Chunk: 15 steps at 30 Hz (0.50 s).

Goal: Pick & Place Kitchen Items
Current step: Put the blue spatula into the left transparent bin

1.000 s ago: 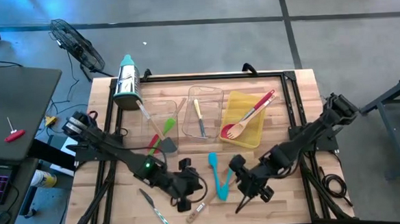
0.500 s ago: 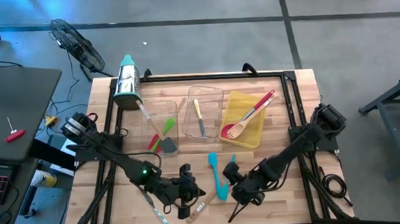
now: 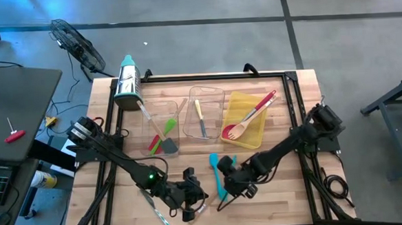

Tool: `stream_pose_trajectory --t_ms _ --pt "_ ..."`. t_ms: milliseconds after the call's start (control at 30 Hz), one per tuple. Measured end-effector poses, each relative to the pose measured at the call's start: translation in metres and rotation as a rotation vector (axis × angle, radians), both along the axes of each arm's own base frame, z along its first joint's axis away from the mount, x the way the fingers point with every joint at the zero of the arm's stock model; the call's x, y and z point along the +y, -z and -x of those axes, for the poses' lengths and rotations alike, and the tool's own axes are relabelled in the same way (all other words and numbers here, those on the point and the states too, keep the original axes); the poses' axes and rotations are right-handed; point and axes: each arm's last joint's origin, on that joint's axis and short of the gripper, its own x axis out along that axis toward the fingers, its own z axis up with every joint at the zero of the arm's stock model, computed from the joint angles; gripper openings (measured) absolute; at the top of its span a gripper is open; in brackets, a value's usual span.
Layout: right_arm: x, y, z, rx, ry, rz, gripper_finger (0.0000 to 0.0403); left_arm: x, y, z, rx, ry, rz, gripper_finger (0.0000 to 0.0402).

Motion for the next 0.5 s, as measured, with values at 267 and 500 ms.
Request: stream_pose_trajectory --t_ms 267,500 --pt "-0.012 0.005 -0.005 0.055 0.017 -0.027 0.0159 0.0 0.001 0.0 -0.005 0.036 -0.071 0.0003" --pt "-0.013 0.005 -0.006 0.053 0.015 -0.033 0.0152 0.001 0.001 0.0 -0.014 0.046 -0.134 0.0003"
